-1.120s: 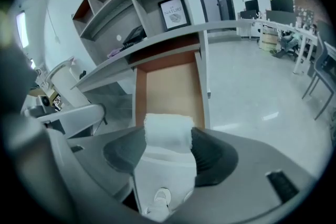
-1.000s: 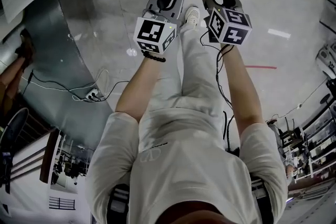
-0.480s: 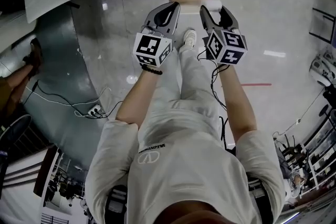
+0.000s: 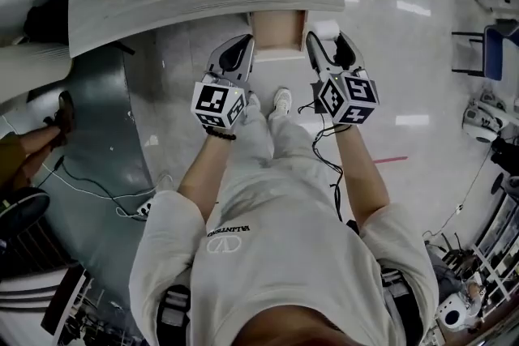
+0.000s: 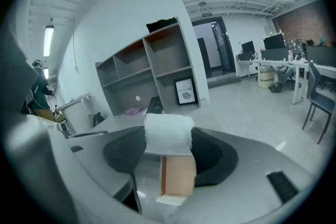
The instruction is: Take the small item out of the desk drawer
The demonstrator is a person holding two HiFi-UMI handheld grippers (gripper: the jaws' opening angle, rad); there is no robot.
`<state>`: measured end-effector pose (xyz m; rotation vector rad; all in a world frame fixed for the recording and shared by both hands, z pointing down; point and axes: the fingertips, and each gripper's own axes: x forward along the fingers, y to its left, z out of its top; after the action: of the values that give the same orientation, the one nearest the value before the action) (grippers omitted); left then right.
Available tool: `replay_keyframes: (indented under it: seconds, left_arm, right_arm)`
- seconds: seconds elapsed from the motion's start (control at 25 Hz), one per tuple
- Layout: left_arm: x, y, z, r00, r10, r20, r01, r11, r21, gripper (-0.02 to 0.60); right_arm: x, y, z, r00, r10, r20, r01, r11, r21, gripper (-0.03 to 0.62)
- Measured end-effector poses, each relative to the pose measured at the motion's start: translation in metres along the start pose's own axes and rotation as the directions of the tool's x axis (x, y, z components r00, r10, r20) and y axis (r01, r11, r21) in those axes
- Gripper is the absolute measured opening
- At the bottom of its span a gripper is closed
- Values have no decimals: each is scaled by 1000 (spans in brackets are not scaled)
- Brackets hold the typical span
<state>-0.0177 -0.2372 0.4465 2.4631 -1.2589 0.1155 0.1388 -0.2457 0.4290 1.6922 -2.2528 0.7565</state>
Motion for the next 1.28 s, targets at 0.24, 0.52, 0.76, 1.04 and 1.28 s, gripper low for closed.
replay_keyframes:
  seconds: [0.24,0.52,0.76,1.04,1.28]
  left_arm:
    - [-34,-10,68,995,-11,97,3,997,74,-2]
    - [-96,-11,122,987,31,155,-47,994,101,-2]
    - [-129,-18,177,970,52,238,-91,984,154,-2]
    - [-157,-32,228,940,43,339,-112,976,185,-2]
    - [-172,-38,253,924,22,383,-111,971,214,-2]
  right_arm:
    - [-43,13,79,988,-6,154,18,997,-78,265]
    - [-106,29,117,971,-8,239,32,995,-99,265]
    - [-158,36,169,936,-6,353,52,992,-119,265]
    - [-213,45,213,885,0,466,74,987,-140,265]
    - [-249,41,231,845,-20,534,105,986,-129,265]
